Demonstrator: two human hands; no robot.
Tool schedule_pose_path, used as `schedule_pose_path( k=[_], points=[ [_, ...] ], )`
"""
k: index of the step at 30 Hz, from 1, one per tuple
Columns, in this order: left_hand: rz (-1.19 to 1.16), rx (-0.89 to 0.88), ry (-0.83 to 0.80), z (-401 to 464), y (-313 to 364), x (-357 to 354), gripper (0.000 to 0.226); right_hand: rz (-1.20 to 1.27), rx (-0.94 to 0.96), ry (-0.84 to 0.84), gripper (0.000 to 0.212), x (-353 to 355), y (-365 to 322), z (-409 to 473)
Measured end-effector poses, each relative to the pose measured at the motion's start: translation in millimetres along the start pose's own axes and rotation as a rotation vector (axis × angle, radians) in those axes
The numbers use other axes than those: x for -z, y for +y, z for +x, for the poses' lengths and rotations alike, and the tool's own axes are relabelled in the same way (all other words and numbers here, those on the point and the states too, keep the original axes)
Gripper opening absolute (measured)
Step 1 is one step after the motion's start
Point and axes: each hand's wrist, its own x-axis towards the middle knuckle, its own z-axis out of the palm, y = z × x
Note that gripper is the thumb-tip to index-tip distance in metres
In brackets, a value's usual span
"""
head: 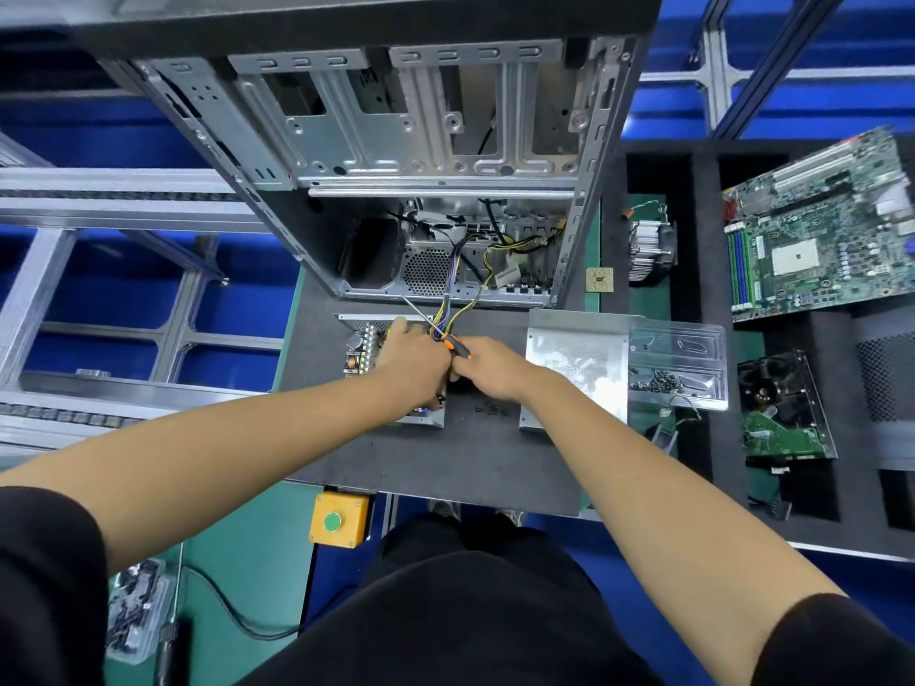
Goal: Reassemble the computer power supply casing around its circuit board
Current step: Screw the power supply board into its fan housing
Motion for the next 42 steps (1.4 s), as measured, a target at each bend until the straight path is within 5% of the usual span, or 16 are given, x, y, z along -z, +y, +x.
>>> schedule_pose_path(
  k=[23,29,42],
  points=[
    [0.018,0.025,-0.109,12,9,-1,0.017,-0.03,-0.013,-0.072,0.017,5,5,1],
    [-0.04,0.052,-0.173,17,4,8,0.043,0.025,-0.027,-0.069,0.018,6,8,3],
    [-0.029,0.015,-0.2,20,3,11,0.03,0.037,-0.009,-0.066,0.013,7,7,3]
  ],
)
